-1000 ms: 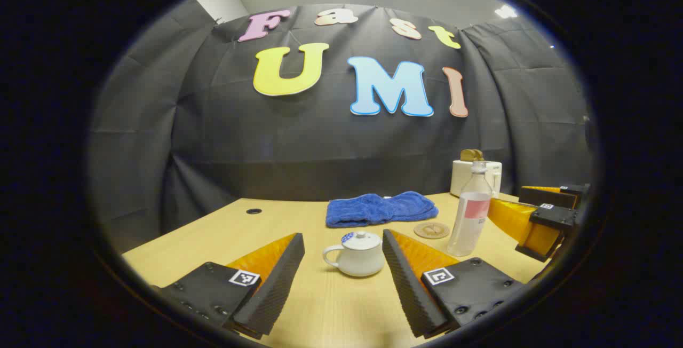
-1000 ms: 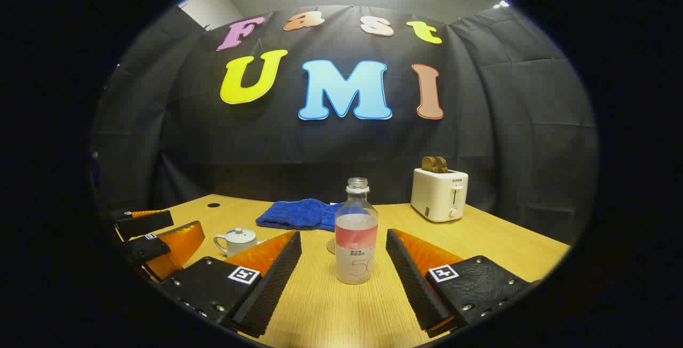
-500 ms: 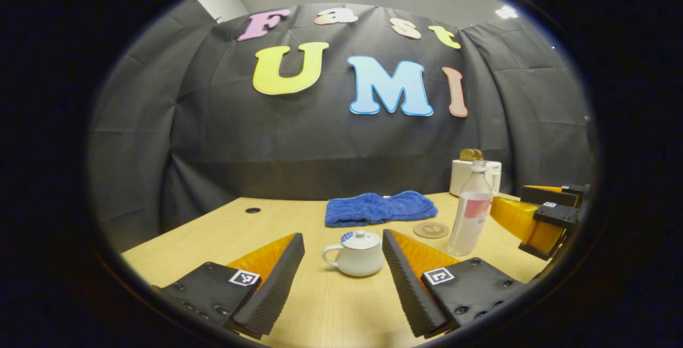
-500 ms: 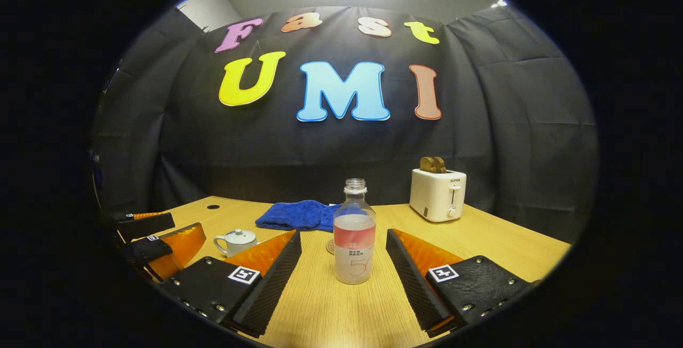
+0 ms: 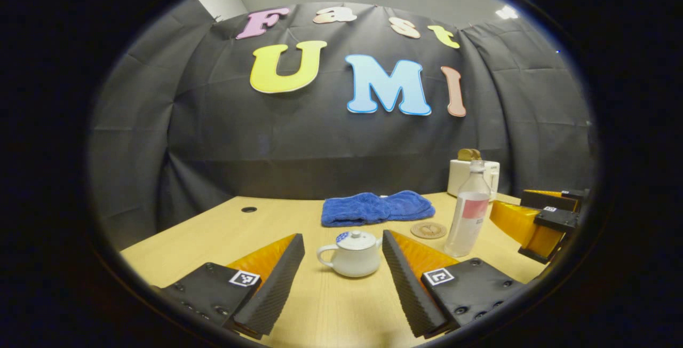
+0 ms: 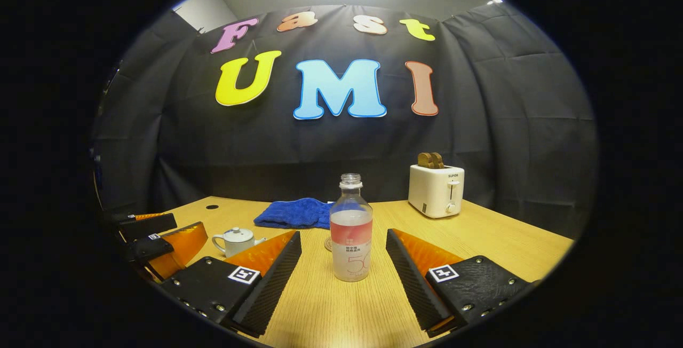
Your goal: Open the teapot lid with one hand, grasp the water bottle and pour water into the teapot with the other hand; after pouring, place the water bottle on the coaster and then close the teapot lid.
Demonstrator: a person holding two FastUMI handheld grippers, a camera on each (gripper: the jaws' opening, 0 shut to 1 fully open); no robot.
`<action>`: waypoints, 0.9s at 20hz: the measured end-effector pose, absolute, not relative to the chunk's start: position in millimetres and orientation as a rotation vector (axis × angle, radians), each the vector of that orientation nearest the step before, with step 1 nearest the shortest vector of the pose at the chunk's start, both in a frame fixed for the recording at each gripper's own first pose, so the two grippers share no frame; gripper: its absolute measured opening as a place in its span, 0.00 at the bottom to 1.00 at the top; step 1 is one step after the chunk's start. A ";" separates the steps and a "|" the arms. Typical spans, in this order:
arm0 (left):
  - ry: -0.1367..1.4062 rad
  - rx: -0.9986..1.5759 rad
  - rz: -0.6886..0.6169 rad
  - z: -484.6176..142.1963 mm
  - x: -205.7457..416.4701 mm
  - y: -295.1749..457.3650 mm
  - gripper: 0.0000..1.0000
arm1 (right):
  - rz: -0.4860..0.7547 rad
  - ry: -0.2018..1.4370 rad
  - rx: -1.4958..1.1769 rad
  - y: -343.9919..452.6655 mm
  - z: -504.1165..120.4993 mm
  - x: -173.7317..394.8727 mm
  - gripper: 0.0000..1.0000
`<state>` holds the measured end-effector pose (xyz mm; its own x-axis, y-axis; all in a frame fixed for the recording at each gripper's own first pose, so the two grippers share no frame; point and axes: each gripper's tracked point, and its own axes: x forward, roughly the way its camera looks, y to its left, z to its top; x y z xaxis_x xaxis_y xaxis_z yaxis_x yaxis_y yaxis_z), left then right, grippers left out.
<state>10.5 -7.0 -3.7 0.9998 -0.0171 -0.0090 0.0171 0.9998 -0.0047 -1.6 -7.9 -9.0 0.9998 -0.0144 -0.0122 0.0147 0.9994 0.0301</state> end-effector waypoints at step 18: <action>0.053 0.028 -0.068 -6.5 124.8 -33.6 0.76 | -0.040 0.070 0.044 -22.2 -33.2 4.6 0.99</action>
